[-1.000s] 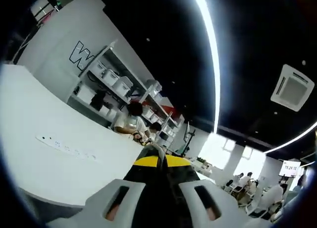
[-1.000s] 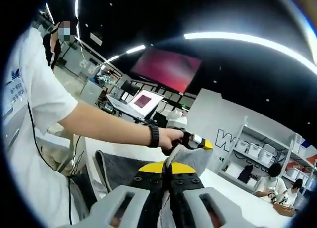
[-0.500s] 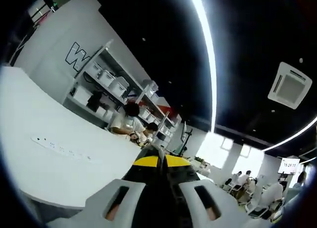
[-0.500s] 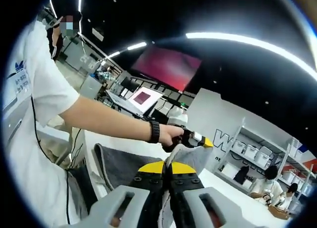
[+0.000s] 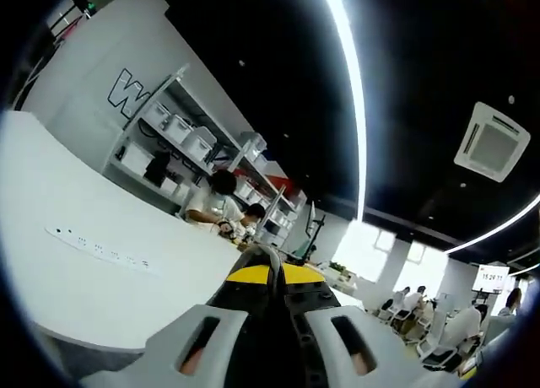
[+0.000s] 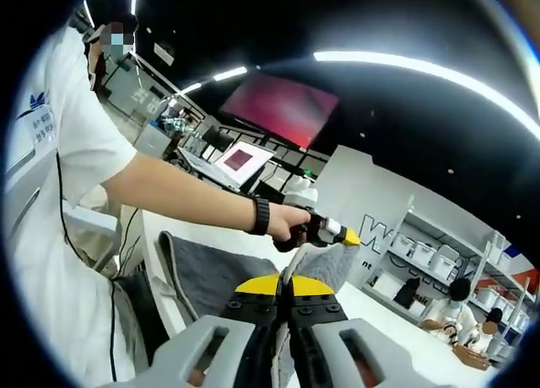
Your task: Open the folded towel by lifting each exposed corner and separating the folded layers until the towel lies flat within the target outline without major curled edges
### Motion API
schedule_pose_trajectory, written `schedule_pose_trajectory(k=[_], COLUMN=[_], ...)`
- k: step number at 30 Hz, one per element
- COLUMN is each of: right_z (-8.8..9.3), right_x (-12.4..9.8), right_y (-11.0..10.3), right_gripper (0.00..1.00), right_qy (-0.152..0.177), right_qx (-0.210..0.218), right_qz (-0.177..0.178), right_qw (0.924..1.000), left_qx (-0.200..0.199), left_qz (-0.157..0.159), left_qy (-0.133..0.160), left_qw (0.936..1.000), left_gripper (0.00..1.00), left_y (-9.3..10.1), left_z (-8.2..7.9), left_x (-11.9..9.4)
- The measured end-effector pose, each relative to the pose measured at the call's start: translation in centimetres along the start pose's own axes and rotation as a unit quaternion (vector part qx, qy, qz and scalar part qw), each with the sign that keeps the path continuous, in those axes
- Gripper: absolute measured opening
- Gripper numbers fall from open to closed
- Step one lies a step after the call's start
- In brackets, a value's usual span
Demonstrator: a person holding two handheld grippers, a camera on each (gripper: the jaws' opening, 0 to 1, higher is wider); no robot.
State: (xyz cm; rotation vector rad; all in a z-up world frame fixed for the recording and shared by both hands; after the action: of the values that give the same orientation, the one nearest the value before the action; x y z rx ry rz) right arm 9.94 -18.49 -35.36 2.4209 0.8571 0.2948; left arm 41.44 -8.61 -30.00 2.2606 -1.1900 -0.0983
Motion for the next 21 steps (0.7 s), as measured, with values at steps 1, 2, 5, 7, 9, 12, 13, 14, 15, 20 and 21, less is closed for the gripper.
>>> schedule_pose_trajectory(k=[1,2,5,7,9,12,13,14,15,20,21], right_z=[0.1,0.1,0.3,0.2,0.1,0.1,0.2,0.2,0.3,0.6,0.6], right_x=[-0.1,-0.1,-0.4,-0.7,-0.8,-1.2,-1.3,-1.3,-1.4,-1.9,-2.0], right_y=[0.1,0.2,0.4,0.5,0.6,0.8,0.9,0.9,1.0,1.4,1.4], right_gripper=[0.00,0.00,0.00,0.00,0.00,0.00,0.00,0.00,0.00,0.00,0.00], right_qy=[-0.001,-0.001,-0.003,-0.003,-0.007,-0.005,-0.006,-0.006,-0.007,-0.010,-0.011], right_qx=[0.000,0.002,0.006,0.004,-0.007,-0.004,-0.004,-0.004,-0.004,-0.002,-0.001], right_qz=[0.001,0.001,0.007,0.011,0.021,0.023,0.025,0.026,0.028,0.036,0.037], right_qw=[1.0000,1.0000,1.0000,0.9999,0.9997,0.9997,0.9997,0.9996,0.9996,0.9993,0.9993], left_qx=[-0.001,0.001,0.002,-0.002,-0.004,-0.002,0.002,0.004,0.003,0.000,0.000], left_qz=[0.001,0.000,0.001,0.008,0.007,0.013,0.017,0.017,0.018,0.021,0.022], left_qy=[0.000,0.000,-0.003,-0.003,-0.002,-0.001,-0.002,-0.003,-0.004,-0.010,-0.010], left_qw=[1.0000,1.0000,1.0000,1.0000,1.0000,0.9999,0.9999,0.9998,0.9998,0.9997,0.9997], left_gripper=[0.01,0.01,0.01,0.01,0.01,0.01,0.01,0.01,0.01,0.01,0.01], left_y=[0.1,0.1,0.0,0.1,0.2,0.8,1.1,1.1,1.1,1.4,1.5], left_z=[0.1,0.2,0.5,0.6,0.6,0.6,0.5,0.6,0.6,1.2,1.3], left_x=[0.0,0.1,0.3,0.5,0.7,1.2,1.4,1.4,1.6,2.3,2.4])
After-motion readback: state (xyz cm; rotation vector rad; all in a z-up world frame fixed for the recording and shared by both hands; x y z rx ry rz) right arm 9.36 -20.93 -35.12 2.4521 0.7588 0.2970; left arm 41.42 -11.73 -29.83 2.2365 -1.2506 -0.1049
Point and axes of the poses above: the point that each gripper's makers call its tool centre point, and the gripper's own axes: x roughly forward along the fingers, y roughly to its right, z roughly out of its underside, the point moved 7 cm from there along -x, roughly backward along the fingers, and after that the axes turned 5 degrees about -z, right-handed, at the moved point
